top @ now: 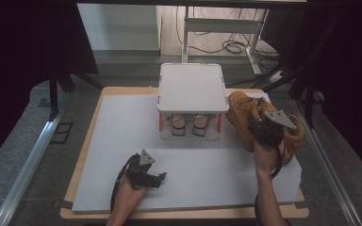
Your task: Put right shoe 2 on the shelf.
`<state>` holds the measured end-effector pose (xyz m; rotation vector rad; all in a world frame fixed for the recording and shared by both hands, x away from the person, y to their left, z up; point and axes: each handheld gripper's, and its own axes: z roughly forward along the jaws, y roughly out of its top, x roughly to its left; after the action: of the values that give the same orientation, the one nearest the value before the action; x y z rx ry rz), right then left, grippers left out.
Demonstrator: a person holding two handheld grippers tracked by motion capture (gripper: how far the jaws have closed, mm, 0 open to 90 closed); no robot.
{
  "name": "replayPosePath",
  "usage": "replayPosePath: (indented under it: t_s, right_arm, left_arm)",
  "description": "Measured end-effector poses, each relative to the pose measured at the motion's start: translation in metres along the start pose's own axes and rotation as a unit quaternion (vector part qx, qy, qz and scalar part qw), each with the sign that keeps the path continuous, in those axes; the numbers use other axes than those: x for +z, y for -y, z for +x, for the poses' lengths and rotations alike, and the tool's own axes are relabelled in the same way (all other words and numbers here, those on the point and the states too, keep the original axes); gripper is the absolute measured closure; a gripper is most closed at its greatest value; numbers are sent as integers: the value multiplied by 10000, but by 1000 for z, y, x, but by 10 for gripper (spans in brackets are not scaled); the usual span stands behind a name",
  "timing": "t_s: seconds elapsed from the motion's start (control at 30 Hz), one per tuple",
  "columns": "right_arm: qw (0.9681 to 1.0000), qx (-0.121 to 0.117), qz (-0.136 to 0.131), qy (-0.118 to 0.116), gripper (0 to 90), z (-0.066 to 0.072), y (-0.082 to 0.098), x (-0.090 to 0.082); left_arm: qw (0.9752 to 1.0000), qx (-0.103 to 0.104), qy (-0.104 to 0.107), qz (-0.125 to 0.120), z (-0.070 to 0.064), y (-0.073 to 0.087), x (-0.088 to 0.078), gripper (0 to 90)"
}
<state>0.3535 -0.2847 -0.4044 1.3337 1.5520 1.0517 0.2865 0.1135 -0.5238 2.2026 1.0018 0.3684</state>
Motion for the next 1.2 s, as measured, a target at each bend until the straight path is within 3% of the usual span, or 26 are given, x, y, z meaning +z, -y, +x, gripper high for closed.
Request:
replayPosePath:
  t_s: [0.77, 1.2]
  right_arm:
    - [9970, 285, -720, -49, 511, -12, -21, -18]
    - [9948, 226, -997, -9, 534, -13, -36, -27]
  left_arm:
    - [10000, 21, 5, 8, 0, 0, 0, 105]
    - [10000, 9, -1, -4, 0, 0, 0, 105]
